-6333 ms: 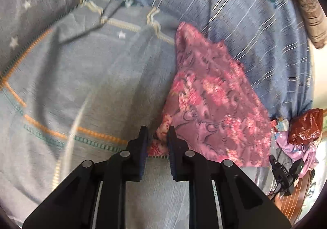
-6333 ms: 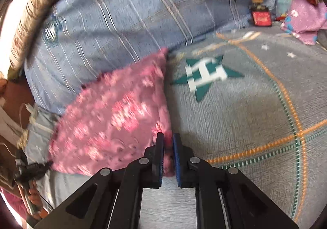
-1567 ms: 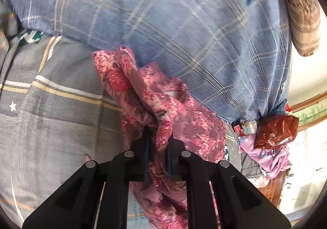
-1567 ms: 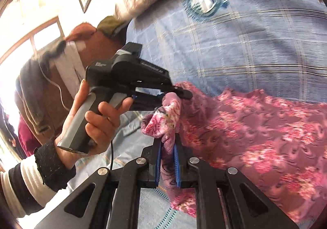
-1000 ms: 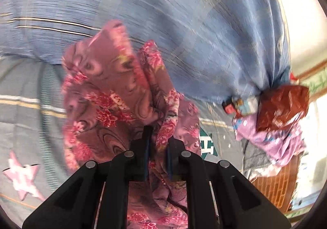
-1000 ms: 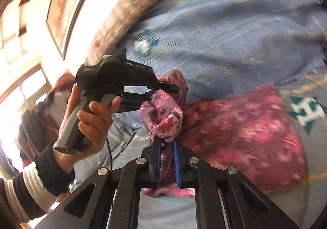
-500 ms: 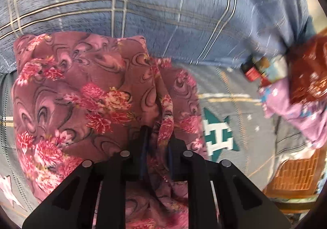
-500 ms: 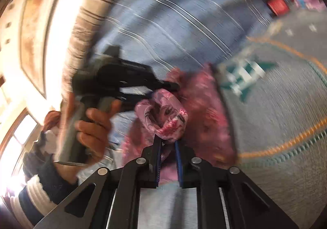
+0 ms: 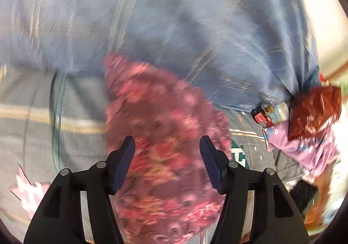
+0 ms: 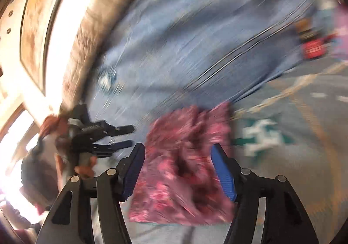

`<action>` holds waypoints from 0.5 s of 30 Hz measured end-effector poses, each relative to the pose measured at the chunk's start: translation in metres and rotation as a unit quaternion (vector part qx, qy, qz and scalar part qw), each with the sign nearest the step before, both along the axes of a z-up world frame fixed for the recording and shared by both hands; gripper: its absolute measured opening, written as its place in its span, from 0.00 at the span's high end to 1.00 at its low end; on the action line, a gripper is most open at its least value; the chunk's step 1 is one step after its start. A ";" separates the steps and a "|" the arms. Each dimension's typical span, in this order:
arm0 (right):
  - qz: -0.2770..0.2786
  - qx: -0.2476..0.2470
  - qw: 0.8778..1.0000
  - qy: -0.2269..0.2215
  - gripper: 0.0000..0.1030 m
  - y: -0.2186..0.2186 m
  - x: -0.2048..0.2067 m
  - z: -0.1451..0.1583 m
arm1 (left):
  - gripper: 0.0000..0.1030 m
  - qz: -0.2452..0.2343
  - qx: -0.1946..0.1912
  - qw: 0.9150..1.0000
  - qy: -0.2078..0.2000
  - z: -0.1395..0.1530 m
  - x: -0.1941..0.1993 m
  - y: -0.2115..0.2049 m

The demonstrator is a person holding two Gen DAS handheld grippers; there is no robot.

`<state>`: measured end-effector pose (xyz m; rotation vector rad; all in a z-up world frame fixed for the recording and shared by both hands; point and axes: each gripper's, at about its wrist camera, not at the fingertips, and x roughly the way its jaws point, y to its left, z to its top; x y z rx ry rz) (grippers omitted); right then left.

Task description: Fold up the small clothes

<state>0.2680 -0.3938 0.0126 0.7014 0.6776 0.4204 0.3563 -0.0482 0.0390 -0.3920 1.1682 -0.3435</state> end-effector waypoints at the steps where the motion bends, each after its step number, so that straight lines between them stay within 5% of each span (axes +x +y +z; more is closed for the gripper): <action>1: 0.014 0.010 1.000 0.024 0.37 0.005 0.024 -0.005 | 0.41 0.002 -0.013 1.000 0.016 -0.012 0.000 0.003; 6: 0.050 -0.039 0.990 0.130 0.37 0.032 0.109 -0.034 | 0.41 -0.003 -0.046 0.999 0.020 -0.034 -0.004 0.008; 10: 0.109 -0.052 0.981 0.152 0.41 0.062 0.145 -0.049 | 0.41 -0.005 -0.066 0.998 0.020 -0.038 -0.003 -0.001; 12: 0.128 -0.116 0.975 0.137 0.83 0.078 0.148 -0.045 | 0.41 -0.006 -0.078 0.997 0.017 -0.034 -0.005 -0.002; 13: 0.134 -0.126 0.975 0.126 0.91 0.081 0.147 -0.038 | 0.41 -0.011 -0.085 0.996 0.014 -0.030 -0.006 -0.002; 15: 0.119 -0.100 0.986 0.069 0.92 0.068 0.129 -0.016 | 0.41 -0.025 -0.078 0.997 -0.002 -0.020 -0.012 -0.005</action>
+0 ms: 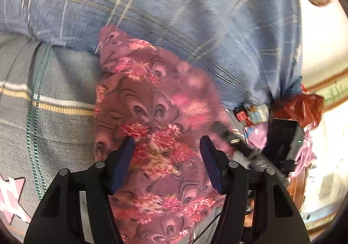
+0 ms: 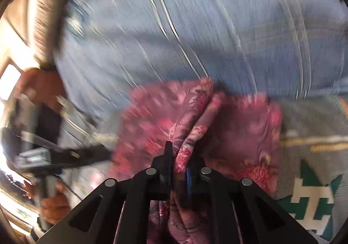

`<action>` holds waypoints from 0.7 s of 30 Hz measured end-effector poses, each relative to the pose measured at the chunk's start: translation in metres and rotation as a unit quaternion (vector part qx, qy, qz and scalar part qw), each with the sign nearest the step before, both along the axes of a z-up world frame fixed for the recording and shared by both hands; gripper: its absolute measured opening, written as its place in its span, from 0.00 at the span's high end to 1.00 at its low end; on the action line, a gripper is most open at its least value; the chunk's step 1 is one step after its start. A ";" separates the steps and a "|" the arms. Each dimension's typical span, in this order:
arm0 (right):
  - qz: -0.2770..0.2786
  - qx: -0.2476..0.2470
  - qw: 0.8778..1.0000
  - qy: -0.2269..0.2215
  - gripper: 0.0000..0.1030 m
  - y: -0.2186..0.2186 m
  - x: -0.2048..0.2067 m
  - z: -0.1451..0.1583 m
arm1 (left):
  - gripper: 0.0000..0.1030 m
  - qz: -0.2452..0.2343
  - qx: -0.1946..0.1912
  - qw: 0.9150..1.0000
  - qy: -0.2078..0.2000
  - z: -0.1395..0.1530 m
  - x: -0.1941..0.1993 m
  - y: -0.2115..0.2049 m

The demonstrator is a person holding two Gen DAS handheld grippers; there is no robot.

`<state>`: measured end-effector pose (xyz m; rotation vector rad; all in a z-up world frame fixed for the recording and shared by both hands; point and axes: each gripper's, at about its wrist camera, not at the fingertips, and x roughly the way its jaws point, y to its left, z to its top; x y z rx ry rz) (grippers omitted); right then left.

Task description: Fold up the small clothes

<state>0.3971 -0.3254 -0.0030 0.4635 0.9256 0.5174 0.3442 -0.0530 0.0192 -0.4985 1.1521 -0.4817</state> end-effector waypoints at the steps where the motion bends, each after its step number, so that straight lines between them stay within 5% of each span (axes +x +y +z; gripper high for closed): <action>1: -0.010 0.014 1.000 -0.016 0.92 -0.009 -0.007 0.006 | 0.41 -0.003 0.018 1.000 -0.013 0.004 -0.003 -0.003; 4: -0.060 0.010 0.998 -0.019 0.92 -0.038 -0.021 -0.001 | 0.41 -0.001 0.057 0.998 -0.020 -0.002 -0.002 -0.012; 7: -0.085 -0.008 0.995 0.055 0.90 -0.055 -0.012 -0.044 | 0.41 -0.001 0.072 0.997 0.028 -0.030 0.007 -0.024; 9: -0.093 0.000 0.994 0.060 0.87 -0.058 -0.011 -0.050 | 0.41 0.003 0.072 0.996 0.050 -0.043 0.006 -0.026; 12: -0.093 0.066 0.992 0.054 0.78 -0.073 -0.026 -0.038 | 0.41 0.004 0.060 0.997 0.041 -0.036 -0.004 -0.022; 14: -0.082 0.099 0.990 0.056 0.56 -0.078 -0.040 -0.036 | 0.41 0.001 0.051 0.998 0.036 -0.030 -0.014 -0.018; 16: -0.074 0.099 0.991 0.053 0.55 -0.086 -0.061 -0.037 | 0.39 0.001 0.058 0.998 0.023 -0.026 -0.027 -0.019; 19: -0.063 0.039 0.997 0.037 0.55 -0.077 -0.082 -0.039 | 0.39 0.001 0.118 0.993 -0.002 -0.033 -0.049 -0.033; 21: -0.060 -0.062 0.995 0.042 0.57 -0.062 -0.088 -0.051 | 0.39 -0.001 0.162 0.987 0.002 -0.046 -0.053 -0.047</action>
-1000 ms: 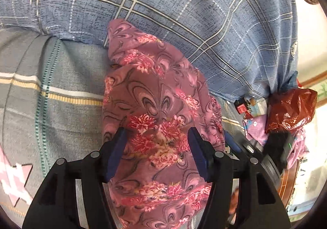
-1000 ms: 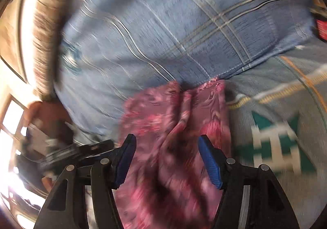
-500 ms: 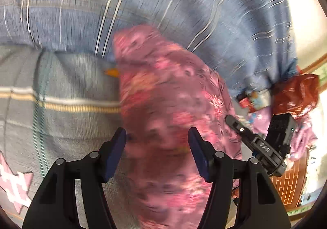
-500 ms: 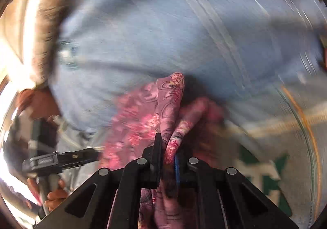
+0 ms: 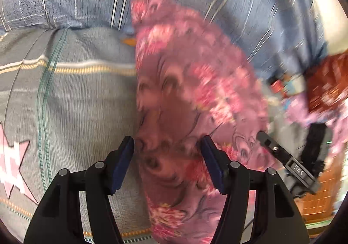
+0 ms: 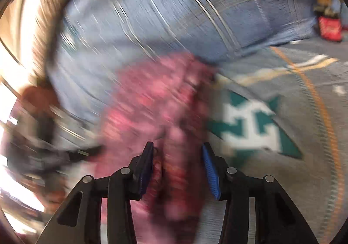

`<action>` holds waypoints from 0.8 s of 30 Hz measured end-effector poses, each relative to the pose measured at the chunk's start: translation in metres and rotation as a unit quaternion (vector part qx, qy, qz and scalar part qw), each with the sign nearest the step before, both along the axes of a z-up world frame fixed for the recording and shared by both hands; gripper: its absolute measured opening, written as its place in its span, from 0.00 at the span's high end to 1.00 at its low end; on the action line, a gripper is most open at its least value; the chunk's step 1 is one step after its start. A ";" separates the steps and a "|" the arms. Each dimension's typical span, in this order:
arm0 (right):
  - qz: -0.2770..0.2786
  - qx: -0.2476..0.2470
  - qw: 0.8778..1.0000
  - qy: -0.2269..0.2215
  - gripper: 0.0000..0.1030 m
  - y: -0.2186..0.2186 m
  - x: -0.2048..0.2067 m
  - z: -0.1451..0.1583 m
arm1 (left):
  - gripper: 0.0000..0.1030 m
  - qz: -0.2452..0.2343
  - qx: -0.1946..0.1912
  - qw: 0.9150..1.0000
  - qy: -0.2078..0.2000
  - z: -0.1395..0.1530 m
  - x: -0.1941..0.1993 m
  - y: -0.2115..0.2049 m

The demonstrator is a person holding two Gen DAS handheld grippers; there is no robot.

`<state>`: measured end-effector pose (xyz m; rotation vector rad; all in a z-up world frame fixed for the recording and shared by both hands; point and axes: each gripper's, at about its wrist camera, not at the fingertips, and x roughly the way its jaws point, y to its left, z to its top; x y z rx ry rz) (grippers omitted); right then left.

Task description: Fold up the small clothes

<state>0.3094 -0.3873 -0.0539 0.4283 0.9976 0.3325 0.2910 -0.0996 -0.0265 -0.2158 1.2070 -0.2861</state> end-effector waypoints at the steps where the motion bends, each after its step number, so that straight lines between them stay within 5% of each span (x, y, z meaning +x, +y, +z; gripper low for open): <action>1: 0.004 -0.013 1.000 -0.014 0.60 0.002 -0.003 0.001 | 0.39 0.000 0.006 1.000 0.000 0.000 -0.002 -0.002; 8: -0.002 0.009 0.998 -0.070 0.55 -0.001 -0.044 0.045 | 0.39 -0.034 0.019 0.998 -0.043 0.022 -0.048 -0.015; 12: 0.016 -0.065 0.998 -0.015 0.55 0.016 -0.050 0.017 | 0.39 -0.050 0.067 0.996 -0.040 0.001 -0.061 -0.030; 15: 0.017 -0.078 0.997 -0.015 0.56 0.017 -0.052 0.019 | 0.39 -0.044 0.045 0.998 -0.031 0.003 -0.059 -0.027; 19: -0.006 -0.001 1.000 -0.029 0.52 -0.002 -0.038 0.039 | 0.38 -0.035 -0.002 0.998 -0.043 0.025 -0.050 -0.008; 22: -0.029 0.066 0.997 -0.020 0.34 -0.021 -0.017 0.039 | 0.32 -0.029 -0.035 0.999 -0.023 0.027 -0.024 0.002; 24: -0.028 0.098 0.995 -0.003 0.34 -0.023 0.006 0.028 | 0.32 -0.027 -0.061 0.998 0.000 0.023 -0.006 0.007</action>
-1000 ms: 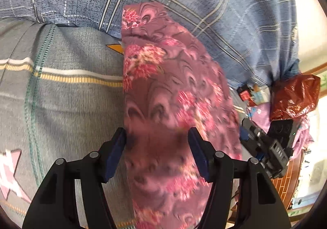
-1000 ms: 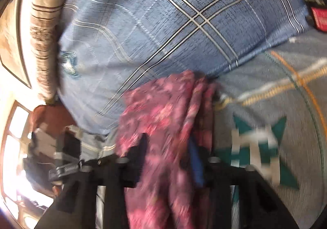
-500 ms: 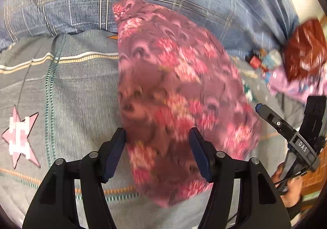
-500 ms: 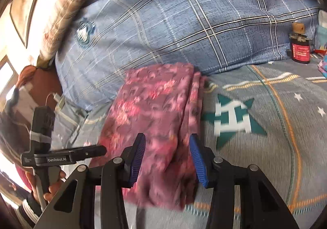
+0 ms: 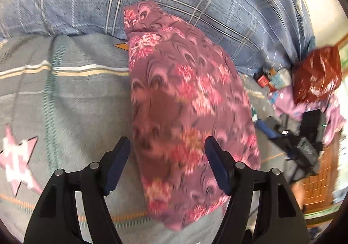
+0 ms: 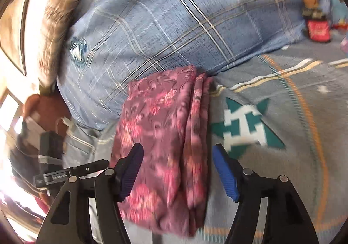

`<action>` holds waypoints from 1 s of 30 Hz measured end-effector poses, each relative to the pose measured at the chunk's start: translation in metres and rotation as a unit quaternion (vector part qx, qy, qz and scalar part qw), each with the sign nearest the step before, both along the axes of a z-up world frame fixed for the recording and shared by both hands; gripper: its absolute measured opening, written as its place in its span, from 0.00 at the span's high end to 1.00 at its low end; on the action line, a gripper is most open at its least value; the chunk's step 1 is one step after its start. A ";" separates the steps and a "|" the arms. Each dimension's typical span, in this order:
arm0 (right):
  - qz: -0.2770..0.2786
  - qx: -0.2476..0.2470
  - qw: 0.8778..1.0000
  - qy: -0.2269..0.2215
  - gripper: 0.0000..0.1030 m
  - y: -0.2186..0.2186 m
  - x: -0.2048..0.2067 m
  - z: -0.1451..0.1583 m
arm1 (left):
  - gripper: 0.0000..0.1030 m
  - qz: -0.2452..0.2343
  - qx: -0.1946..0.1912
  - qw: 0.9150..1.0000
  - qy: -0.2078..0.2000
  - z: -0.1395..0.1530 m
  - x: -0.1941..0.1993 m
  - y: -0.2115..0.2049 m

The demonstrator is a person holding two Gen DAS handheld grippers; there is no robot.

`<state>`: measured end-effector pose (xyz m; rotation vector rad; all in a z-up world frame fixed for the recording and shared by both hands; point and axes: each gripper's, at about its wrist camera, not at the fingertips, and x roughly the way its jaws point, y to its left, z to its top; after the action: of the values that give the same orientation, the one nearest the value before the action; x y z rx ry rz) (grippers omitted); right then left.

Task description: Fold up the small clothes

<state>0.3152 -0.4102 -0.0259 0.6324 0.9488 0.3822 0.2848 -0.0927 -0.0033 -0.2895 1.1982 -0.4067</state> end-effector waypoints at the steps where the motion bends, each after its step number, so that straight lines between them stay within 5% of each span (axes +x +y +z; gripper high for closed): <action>1: 0.000 0.008 1.000 0.010 0.34 -0.001 0.009 -0.008 | 0.32 0.001 -0.011 1.000 0.010 -0.004 0.010 0.000; 5: 0.018 0.029 0.999 0.020 0.39 0.006 0.035 -0.031 | 0.32 0.002 -0.021 0.999 0.037 -0.019 0.030 -0.003; 8: 0.101 0.077 0.992 0.006 0.32 0.026 0.045 -0.031 | 0.25 -0.005 -0.027 0.998 0.048 -0.030 0.036 -0.015; 12: 0.122 0.040 0.992 -0.005 0.35 0.037 0.055 -0.034 | 0.21 -0.004 -0.018 1.000 0.023 -0.035 0.038 -0.029; 14: 0.105 0.024 0.994 0.001 0.52 0.038 0.057 -0.034 | 0.31 0.013 -0.011 1.000 0.011 -0.034 0.039 -0.033; 16: 0.093 -0.015 0.996 0.005 0.63 0.043 0.057 -0.032 | 0.61 0.015 -0.006 1.000 -0.003 -0.028 0.035 -0.034; 18: 0.084 -0.034 0.996 0.000 0.68 0.049 0.051 -0.022 | 0.68 0.007 -0.007 1.000 -0.018 -0.014 0.028 -0.035; 30: 0.101 -0.009 0.991 -0.091 0.71 0.103 0.009 0.081 | 0.70 0.029 -0.054 0.995 -0.083 0.084 -0.034 0.037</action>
<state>0.3241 -0.3073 0.0554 0.4774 0.8428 0.6014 0.2505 -0.0559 0.0804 -0.3758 1.0042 -0.4378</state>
